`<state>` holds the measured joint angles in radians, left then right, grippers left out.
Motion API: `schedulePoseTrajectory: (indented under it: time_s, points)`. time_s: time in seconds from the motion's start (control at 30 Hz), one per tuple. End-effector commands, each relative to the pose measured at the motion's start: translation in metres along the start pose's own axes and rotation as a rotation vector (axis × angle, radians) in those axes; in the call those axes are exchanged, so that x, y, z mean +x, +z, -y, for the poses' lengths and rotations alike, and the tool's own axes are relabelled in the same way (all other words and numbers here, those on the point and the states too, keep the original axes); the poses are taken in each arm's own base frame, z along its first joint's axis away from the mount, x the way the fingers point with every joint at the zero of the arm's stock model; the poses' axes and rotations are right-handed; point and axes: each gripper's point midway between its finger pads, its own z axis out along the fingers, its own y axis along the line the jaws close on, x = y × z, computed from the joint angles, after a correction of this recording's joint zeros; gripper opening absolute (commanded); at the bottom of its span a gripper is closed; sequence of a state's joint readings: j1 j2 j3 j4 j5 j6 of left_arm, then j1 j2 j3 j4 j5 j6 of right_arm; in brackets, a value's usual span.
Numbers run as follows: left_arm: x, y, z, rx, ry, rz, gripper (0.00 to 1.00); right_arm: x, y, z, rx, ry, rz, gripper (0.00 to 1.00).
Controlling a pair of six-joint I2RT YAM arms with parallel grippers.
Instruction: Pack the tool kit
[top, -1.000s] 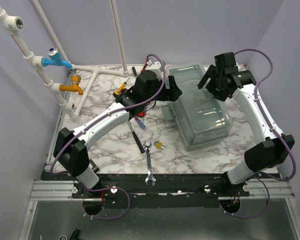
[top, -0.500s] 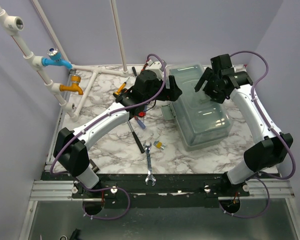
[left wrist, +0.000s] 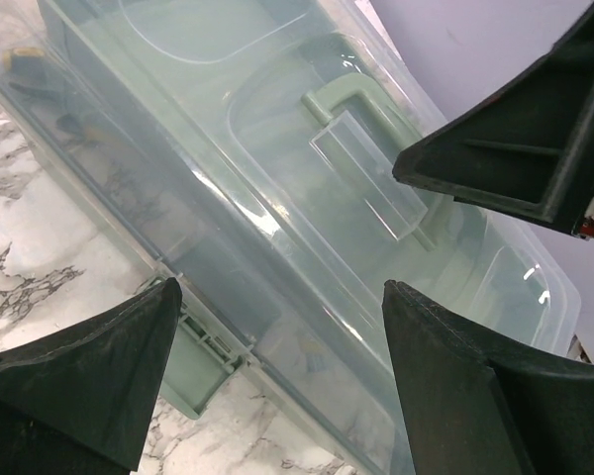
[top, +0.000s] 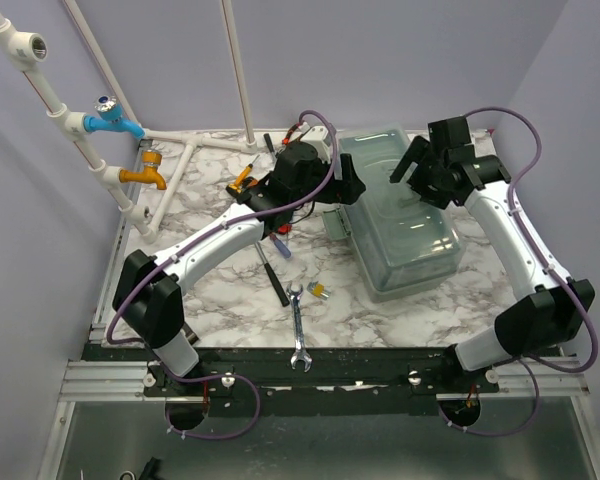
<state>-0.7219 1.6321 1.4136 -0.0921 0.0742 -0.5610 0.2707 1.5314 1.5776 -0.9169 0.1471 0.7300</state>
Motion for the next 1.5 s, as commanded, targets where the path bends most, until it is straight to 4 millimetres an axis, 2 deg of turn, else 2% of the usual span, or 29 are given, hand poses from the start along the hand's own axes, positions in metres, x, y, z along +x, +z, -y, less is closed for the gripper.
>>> schedulePoseTrajectory:
  time_s: [0.0,0.1,0.3,0.53,0.9,1.23,1.47]
  points:
    - [-0.003,0.002,0.007,0.035,0.009,0.008,0.85,0.036,0.018,-0.016,-0.15,0.031,-0.113,0.92]
    - [-0.002,0.002,0.008,0.041,0.015,0.007,0.85,0.036,0.005,-0.034,-0.318,0.044,-0.112,0.92]
    - [0.0,0.005,0.011,0.064,0.013,-0.004,0.85,0.039,-0.018,-0.047,-0.56,0.087,-0.091,0.92]
    - [0.006,0.013,0.011,0.077,0.011,-0.021,0.85,0.046,-0.032,-0.062,-0.693,0.069,-0.114,0.92]
    - [0.023,0.026,0.001,0.057,-0.002,-0.065,0.75,0.045,-0.041,-0.086,-0.861,0.061,-0.148,0.91]
    - [0.037,0.035,-0.006,0.044,-0.007,-0.1,0.67,0.04,-0.072,-0.109,-1.062,-0.007,-0.14,0.91]
    - [0.04,0.033,-0.012,0.022,-0.01,-0.105,0.66,0.037,-0.074,-0.112,-1.074,-0.029,-0.14,0.91]
